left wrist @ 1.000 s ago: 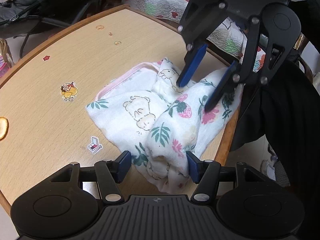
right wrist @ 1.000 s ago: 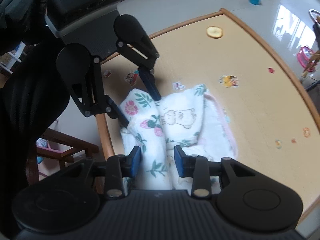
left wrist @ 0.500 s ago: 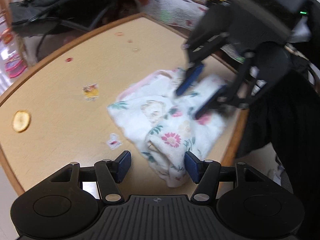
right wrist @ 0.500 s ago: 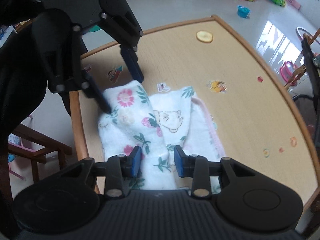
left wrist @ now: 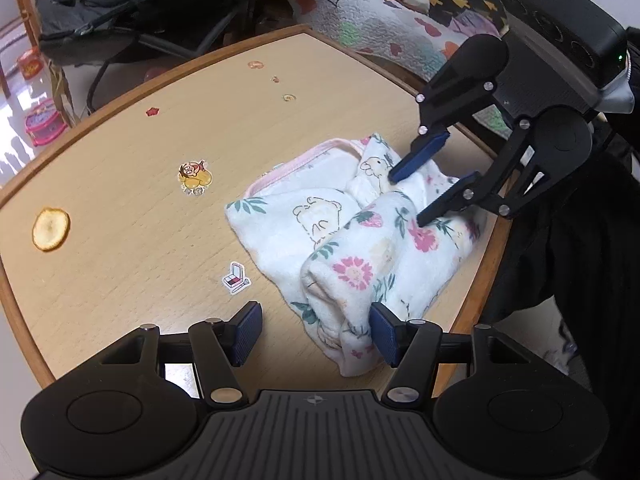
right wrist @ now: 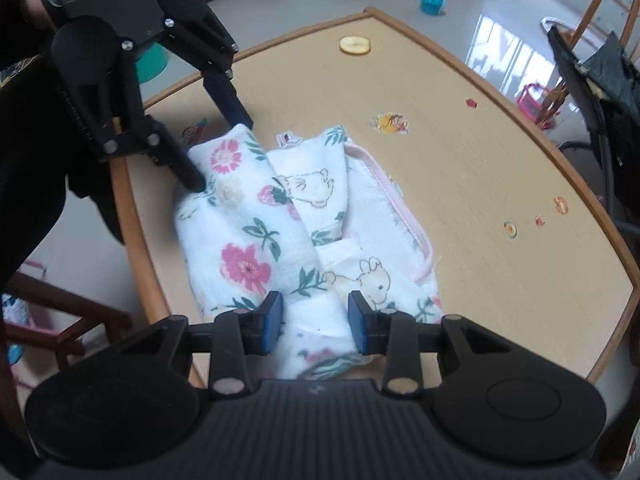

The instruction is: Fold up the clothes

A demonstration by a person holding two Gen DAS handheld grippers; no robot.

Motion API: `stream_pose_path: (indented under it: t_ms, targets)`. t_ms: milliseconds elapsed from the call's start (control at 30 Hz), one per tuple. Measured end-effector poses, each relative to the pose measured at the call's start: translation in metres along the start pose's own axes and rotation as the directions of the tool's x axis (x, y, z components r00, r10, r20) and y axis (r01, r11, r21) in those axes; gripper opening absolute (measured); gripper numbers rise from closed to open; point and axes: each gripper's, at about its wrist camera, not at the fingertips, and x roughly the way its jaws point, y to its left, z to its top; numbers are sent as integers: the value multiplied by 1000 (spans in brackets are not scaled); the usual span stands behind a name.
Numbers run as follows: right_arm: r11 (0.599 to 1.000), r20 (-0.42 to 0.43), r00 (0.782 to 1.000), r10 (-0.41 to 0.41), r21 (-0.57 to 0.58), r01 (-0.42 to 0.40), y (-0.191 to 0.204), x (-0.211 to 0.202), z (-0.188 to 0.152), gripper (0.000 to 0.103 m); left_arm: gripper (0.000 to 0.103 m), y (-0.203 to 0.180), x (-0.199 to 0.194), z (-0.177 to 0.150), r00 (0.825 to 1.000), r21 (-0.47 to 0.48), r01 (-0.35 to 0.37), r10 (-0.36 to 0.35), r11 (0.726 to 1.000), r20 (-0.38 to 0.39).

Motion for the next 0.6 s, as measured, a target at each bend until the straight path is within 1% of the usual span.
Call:
stream_pose_path:
  t_ms: [133, 233, 300, 367, 500, 600]
  targets:
    - [999, 29, 999, -38, -23, 39, 5, -17, 0, 36, 61, -7, -12, 1, 999, 26, -37, 37, 999, 9]
    - [998, 58, 996, -62, -20, 64, 6, -34, -1, 36, 61, -8, -23, 1, 998, -1, -51, 51, 999, 28]
    - [998, 75, 995, -67, 6, 67, 4, -43, -5, 36, 61, -8, -27, 0, 998, -17, -56, 56, 998, 33]
    - [999, 79, 996, -49, 26, 47, 3, -47, -11, 36, 61, -8, -29, -1, 996, -18, -74, 75, 997, 39]
    - [998, 112, 992, -67, 23, 65, 12, -48, -19, 36, 61, -5, -18, -2, 995, -46, -99, 100, 994, 20]
    - [992, 138, 983, -122, -11, 125, 26, -52, -19, 36, 61, 1, -8, 0, 994, -80, -111, 111, 991, -4]
